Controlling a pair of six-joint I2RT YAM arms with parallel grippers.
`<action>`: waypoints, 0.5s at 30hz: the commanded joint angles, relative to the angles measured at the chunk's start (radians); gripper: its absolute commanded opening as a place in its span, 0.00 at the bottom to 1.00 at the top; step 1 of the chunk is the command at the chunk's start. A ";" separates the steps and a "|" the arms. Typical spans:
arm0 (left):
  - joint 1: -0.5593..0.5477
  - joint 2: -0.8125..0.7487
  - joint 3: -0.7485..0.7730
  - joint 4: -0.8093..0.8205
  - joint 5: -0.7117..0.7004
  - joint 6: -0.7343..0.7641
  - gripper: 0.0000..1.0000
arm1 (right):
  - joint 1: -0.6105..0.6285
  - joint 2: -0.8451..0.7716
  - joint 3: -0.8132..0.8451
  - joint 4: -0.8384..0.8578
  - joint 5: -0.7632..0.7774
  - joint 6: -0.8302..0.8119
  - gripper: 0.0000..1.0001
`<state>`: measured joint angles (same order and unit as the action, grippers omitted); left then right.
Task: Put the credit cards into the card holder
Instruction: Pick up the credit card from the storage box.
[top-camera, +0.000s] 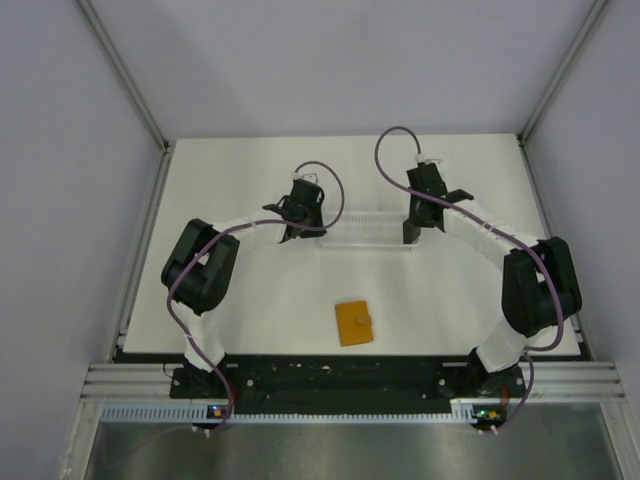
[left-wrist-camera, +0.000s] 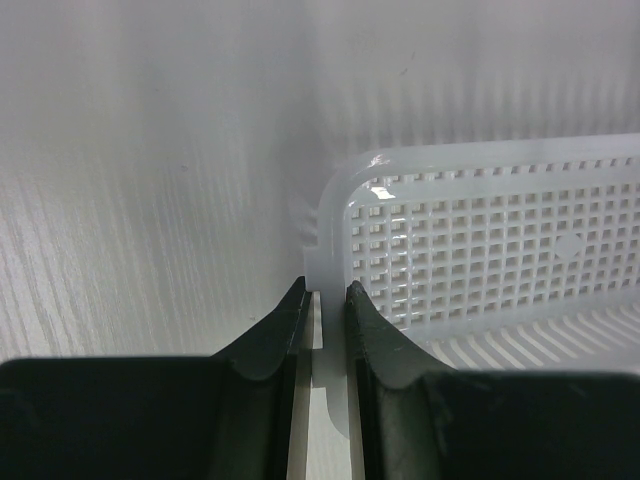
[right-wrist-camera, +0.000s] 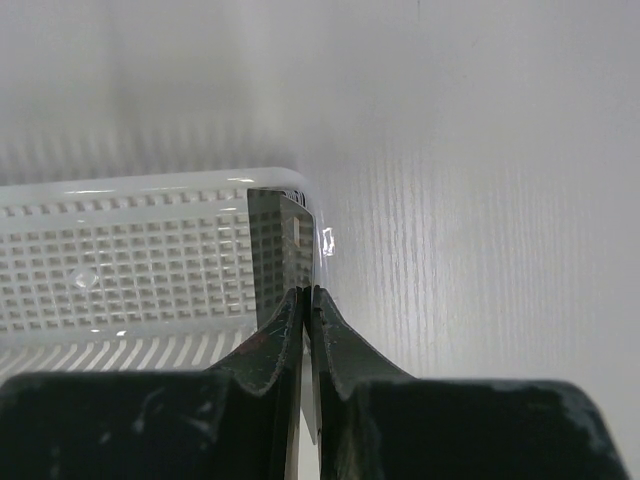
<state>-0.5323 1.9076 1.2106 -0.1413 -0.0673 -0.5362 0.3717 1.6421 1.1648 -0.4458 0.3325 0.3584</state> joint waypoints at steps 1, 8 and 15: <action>0.025 0.039 0.004 -0.055 -0.054 0.008 0.00 | -0.027 -0.047 0.007 -0.050 0.071 -0.032 0.04; 0.025 0.039 0.000 -0.052 -0.032 0.008 0.00 | -0.028 -0.111 -0.013 -0.015 -0.016 -0.030 0.00; 0.025 0.021 -0.005 -0.031 0.009 0.012 0.13 | -0.028 -0.231 -0.086 0.104 -0.142 0.001 0.00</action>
<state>-0.5220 1.9095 1.2114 -0.1398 -0.0525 -0.5362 0.3565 1.4967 1.1011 -0.4309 0.2581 0.3508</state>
